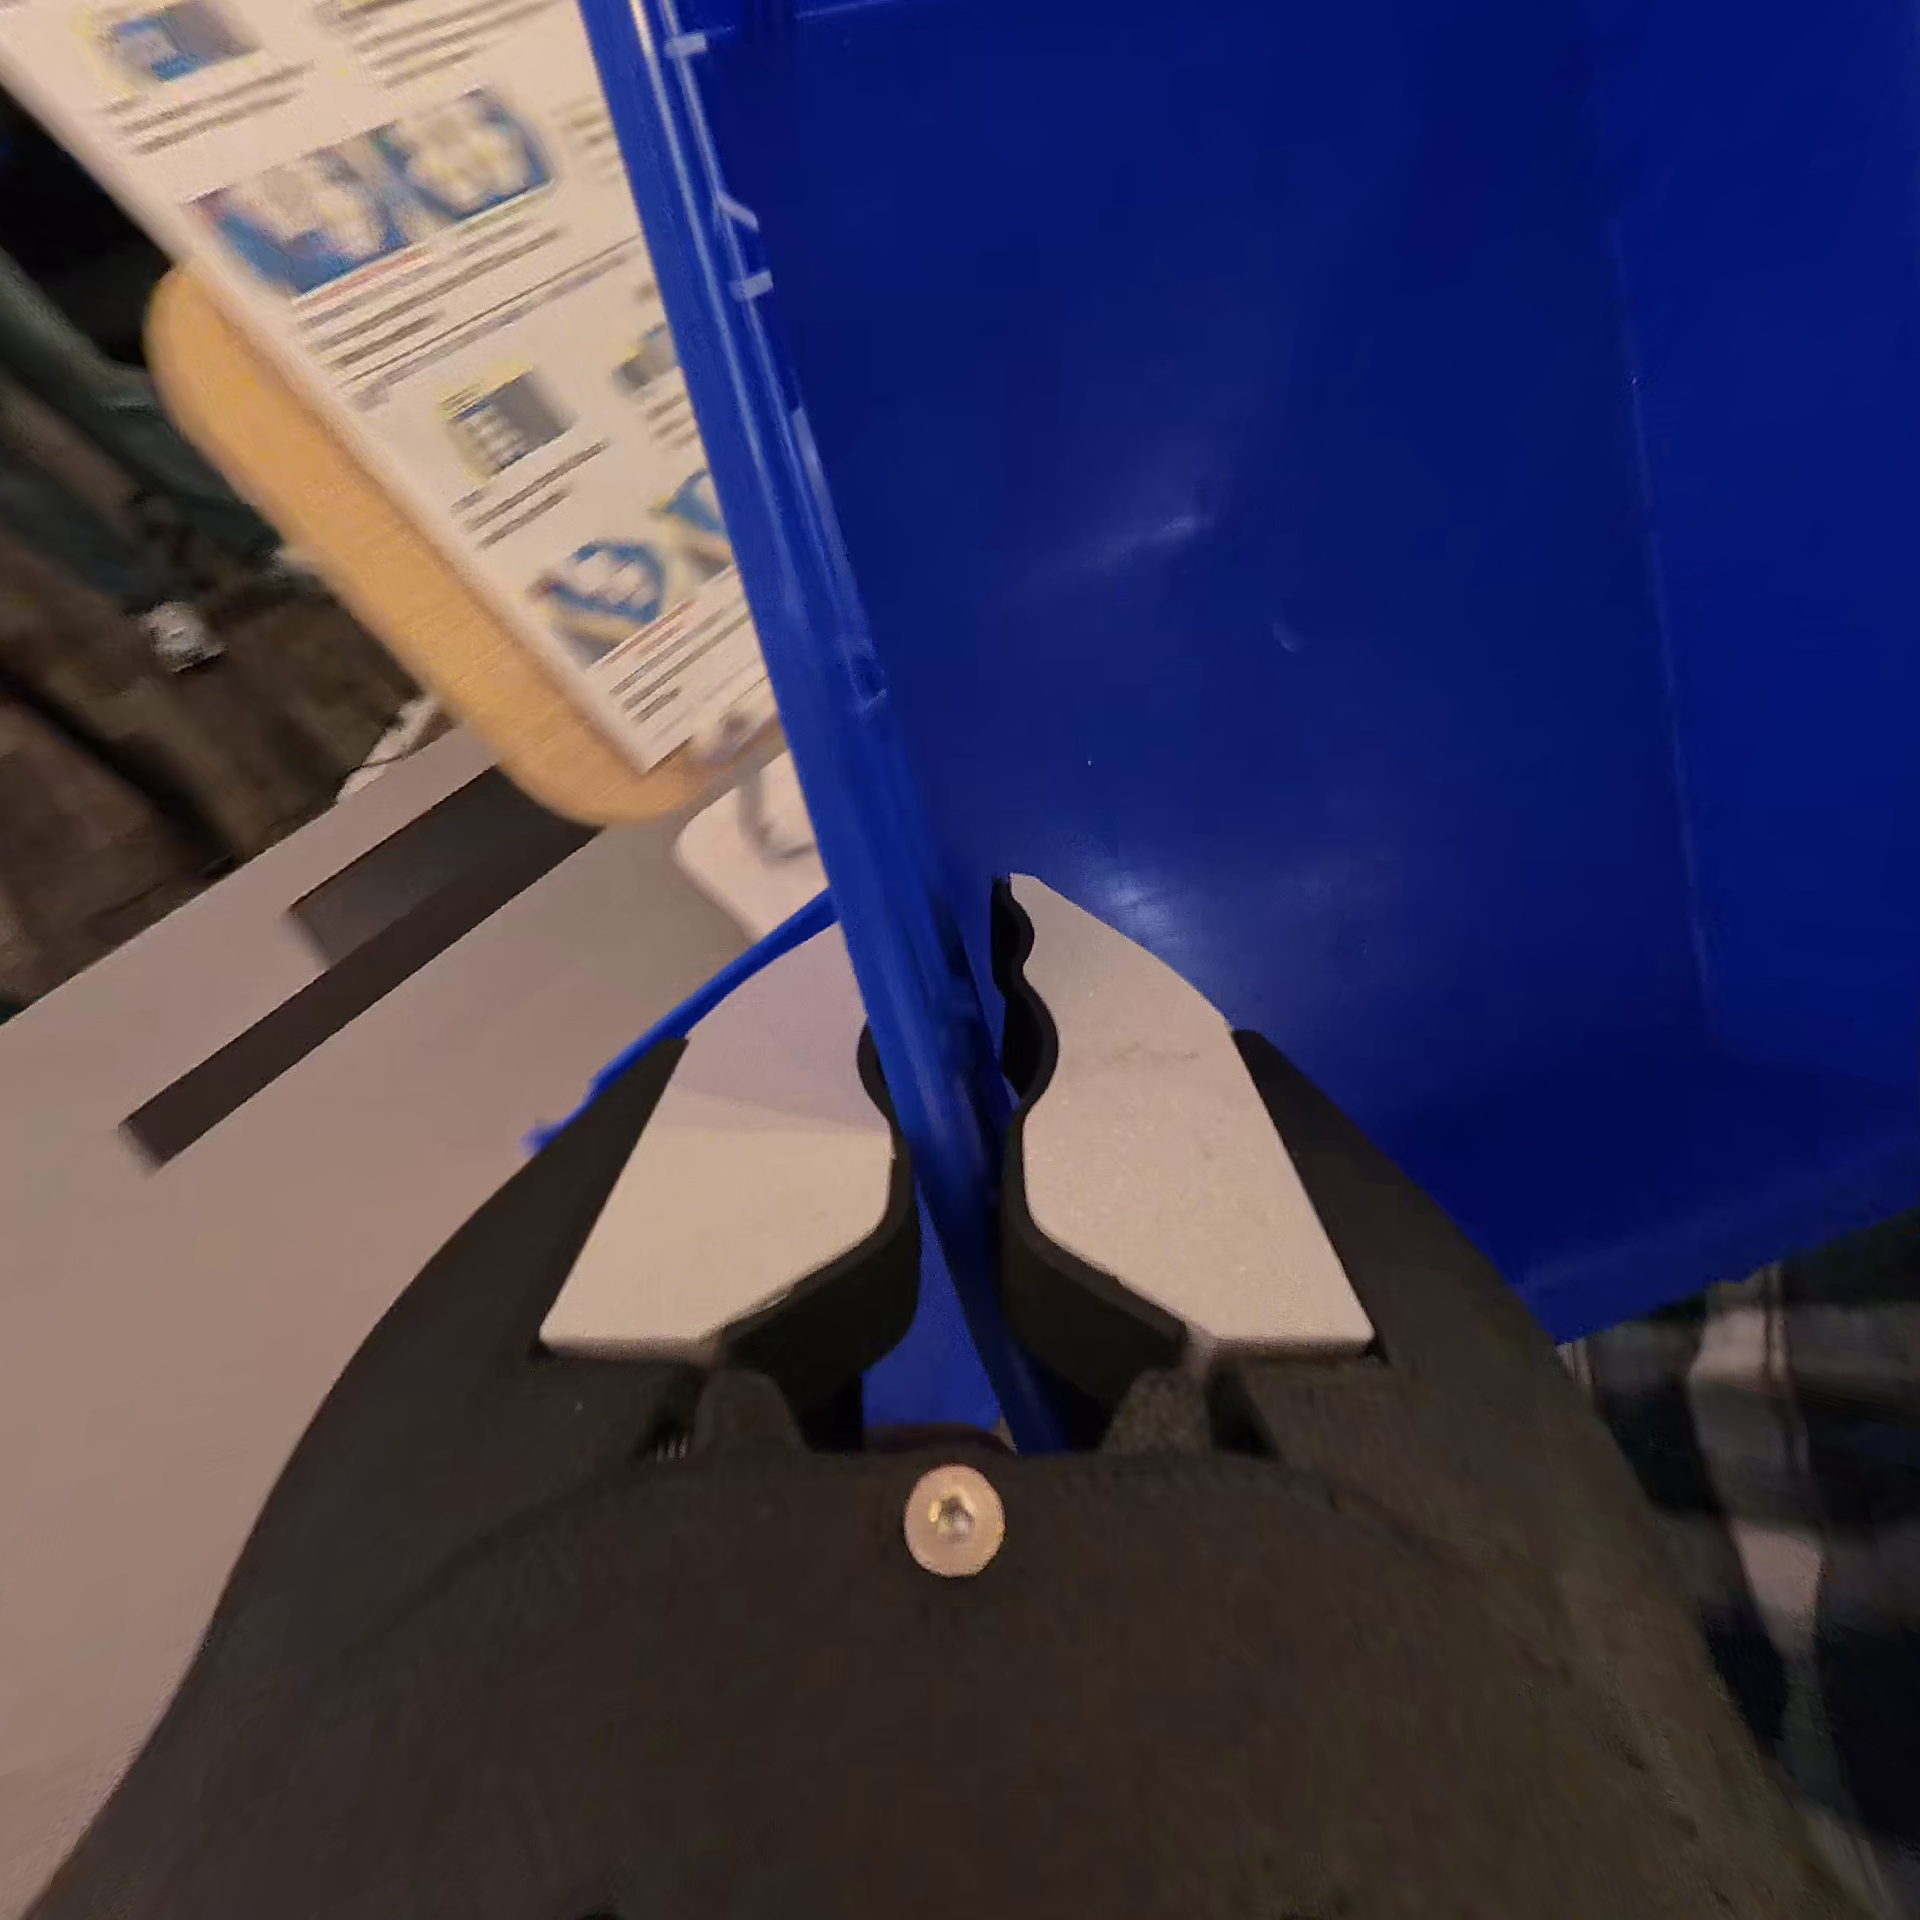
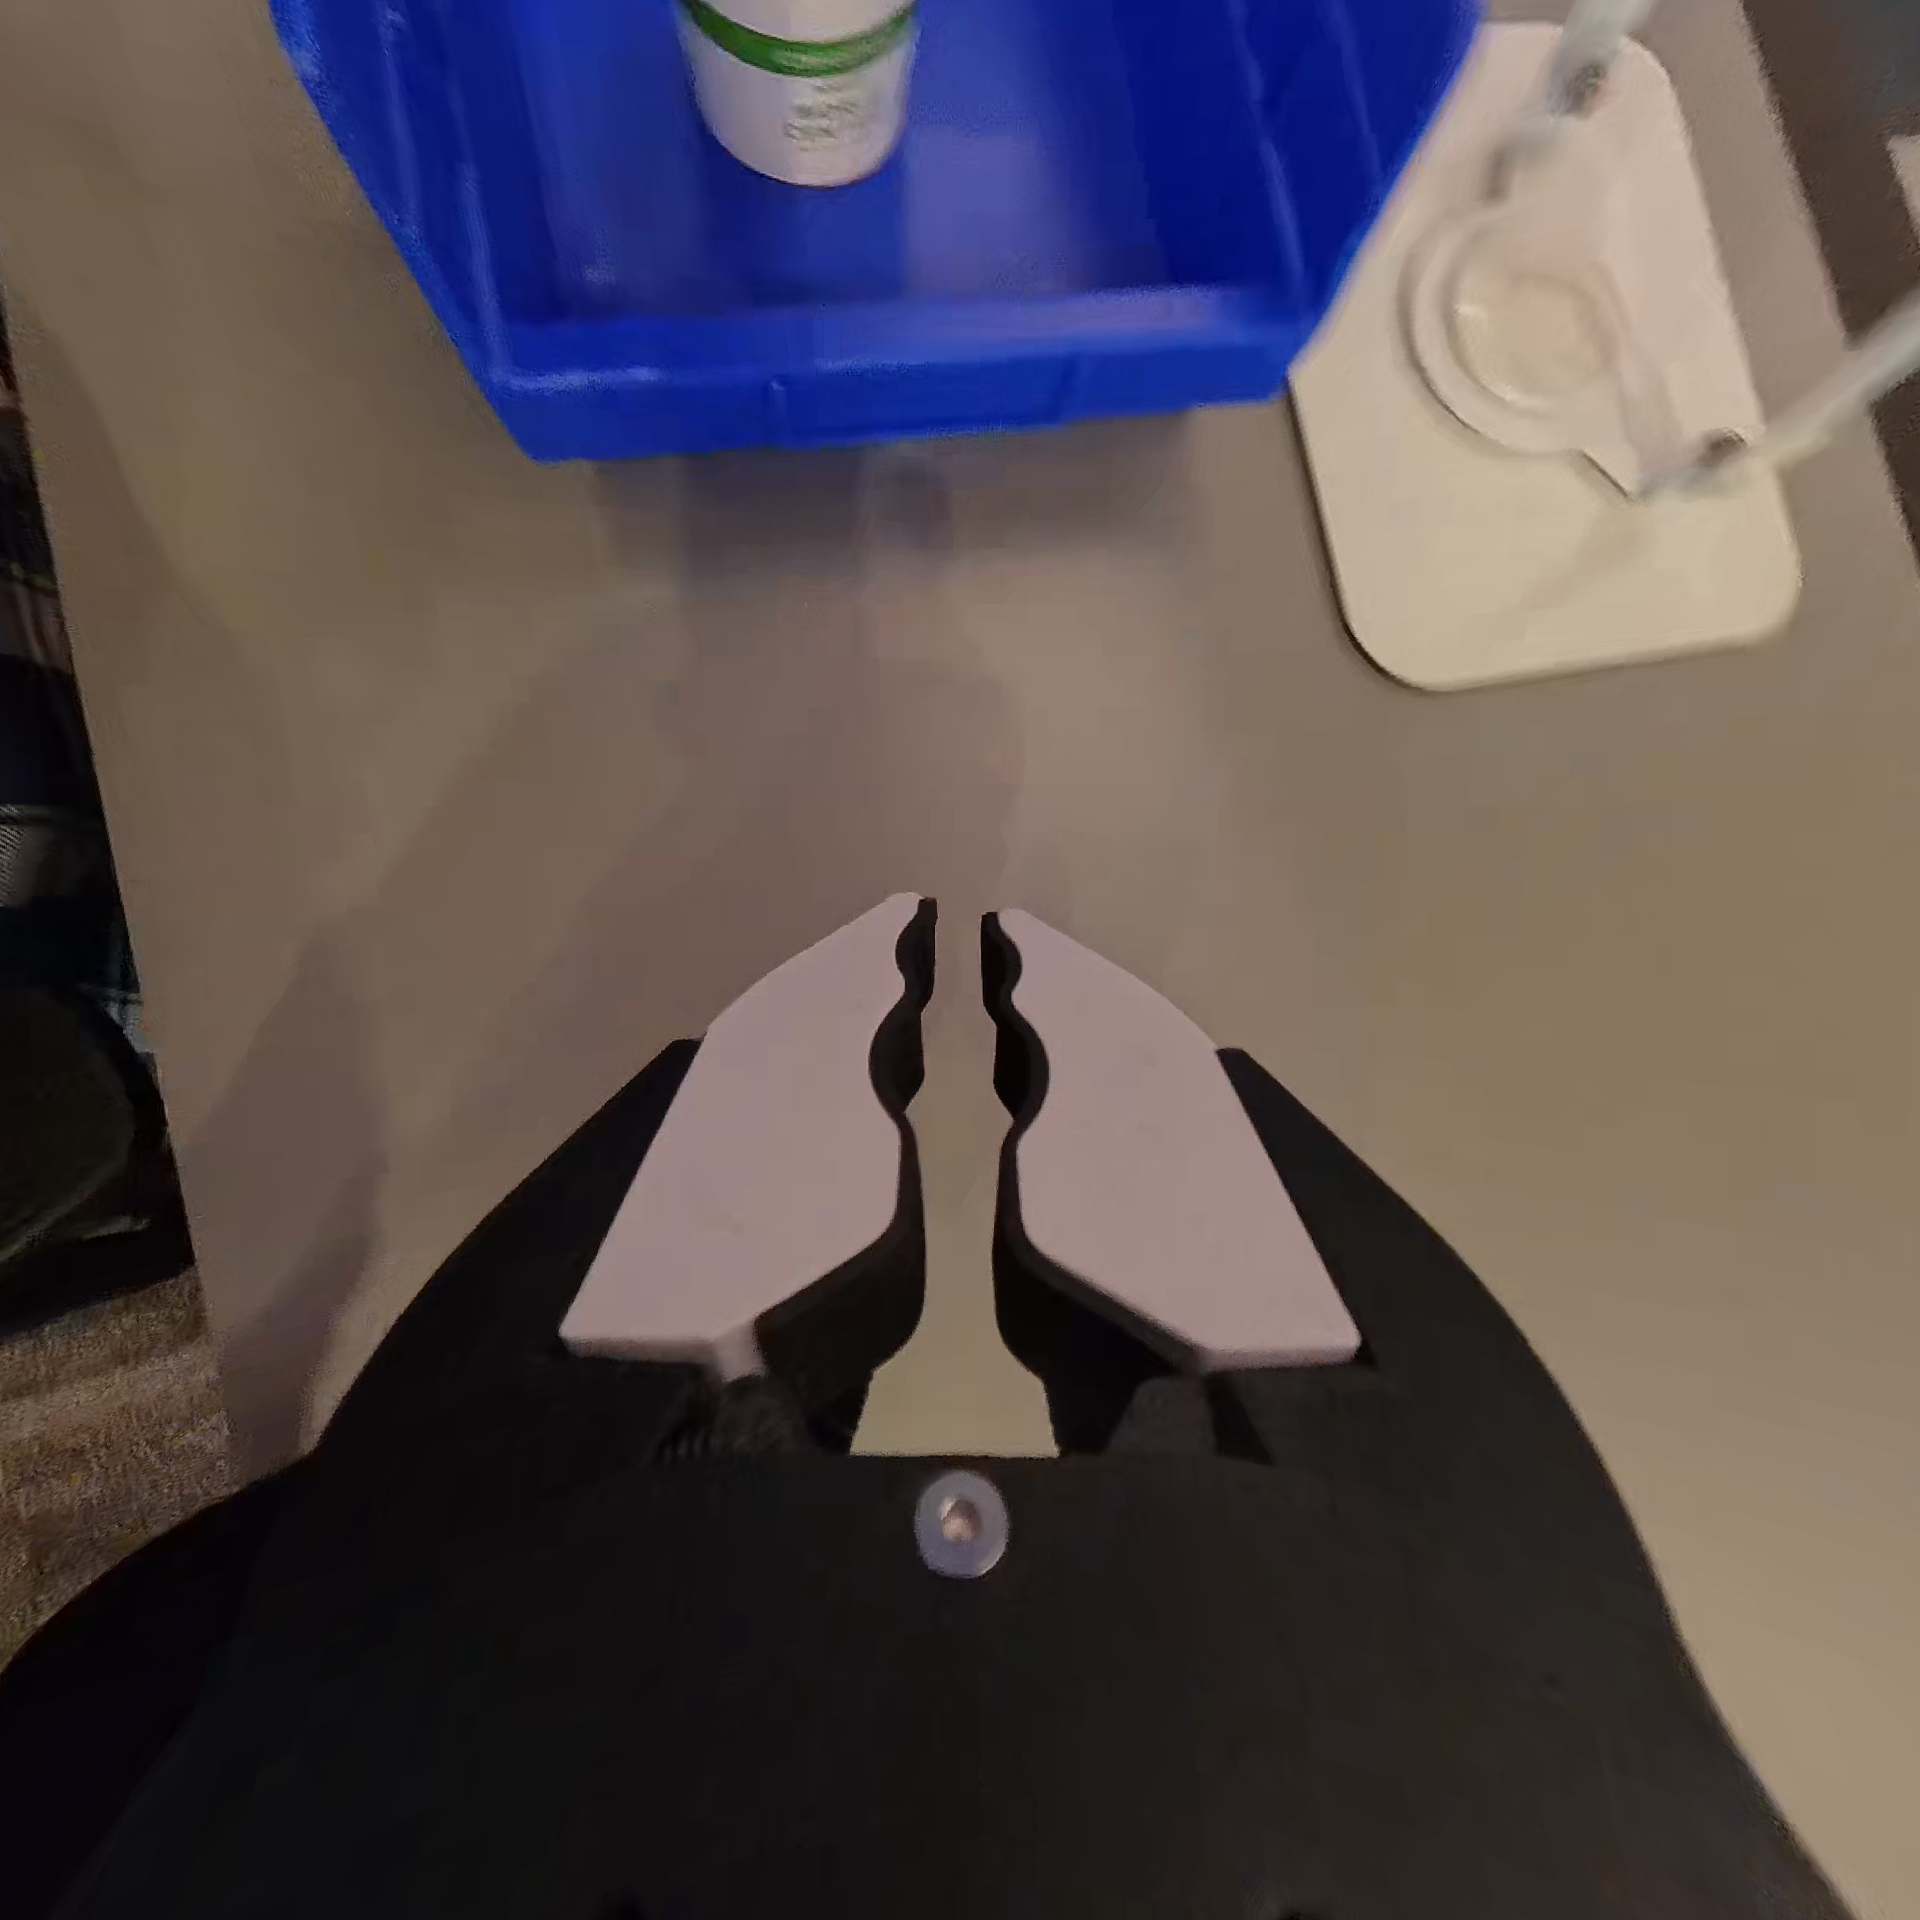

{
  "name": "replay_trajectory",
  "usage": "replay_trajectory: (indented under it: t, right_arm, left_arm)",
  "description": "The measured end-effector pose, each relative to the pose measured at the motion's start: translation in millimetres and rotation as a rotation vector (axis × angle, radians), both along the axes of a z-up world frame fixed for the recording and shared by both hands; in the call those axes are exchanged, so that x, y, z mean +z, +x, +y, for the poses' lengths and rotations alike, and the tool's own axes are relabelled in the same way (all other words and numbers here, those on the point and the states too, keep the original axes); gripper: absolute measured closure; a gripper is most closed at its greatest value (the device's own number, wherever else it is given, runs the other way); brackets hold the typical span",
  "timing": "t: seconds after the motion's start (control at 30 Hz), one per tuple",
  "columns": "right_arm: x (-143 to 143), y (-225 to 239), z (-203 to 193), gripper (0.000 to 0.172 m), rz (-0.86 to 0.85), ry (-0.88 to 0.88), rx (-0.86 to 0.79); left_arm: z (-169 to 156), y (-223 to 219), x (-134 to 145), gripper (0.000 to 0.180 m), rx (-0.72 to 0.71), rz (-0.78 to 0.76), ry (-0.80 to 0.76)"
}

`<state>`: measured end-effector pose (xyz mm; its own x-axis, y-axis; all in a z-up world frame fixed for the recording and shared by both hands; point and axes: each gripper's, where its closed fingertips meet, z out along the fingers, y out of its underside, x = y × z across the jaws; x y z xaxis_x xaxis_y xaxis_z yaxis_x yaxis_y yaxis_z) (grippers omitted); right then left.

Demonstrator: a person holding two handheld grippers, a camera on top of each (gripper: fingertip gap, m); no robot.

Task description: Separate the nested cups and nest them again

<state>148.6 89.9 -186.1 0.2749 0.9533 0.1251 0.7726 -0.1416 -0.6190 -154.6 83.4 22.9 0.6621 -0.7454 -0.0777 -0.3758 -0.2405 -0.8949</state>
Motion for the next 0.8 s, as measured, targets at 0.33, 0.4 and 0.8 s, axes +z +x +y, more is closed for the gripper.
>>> replay_trajectory:
  t: [0.33, 0.4, 0.8]
  right_arm:
    - [41, 214, -7, 0.163, 0.137, 0.119, -0.620]
    - [43, 250, -17, 0.163, 0.146, 0.152, -0.720]
    - [62, 226, -60, 0.118, 0.414, 0.354, -0.623]
  left_arm:
    - [54, 248, -61, 0.168, -0.250, -0.165, -0.231]
    - [67, 282, -81, 0.168, -0.252, -0.149, -0.263]
    - [91, 340, -207, 0.165, -0.082, -0.117, -0.480]
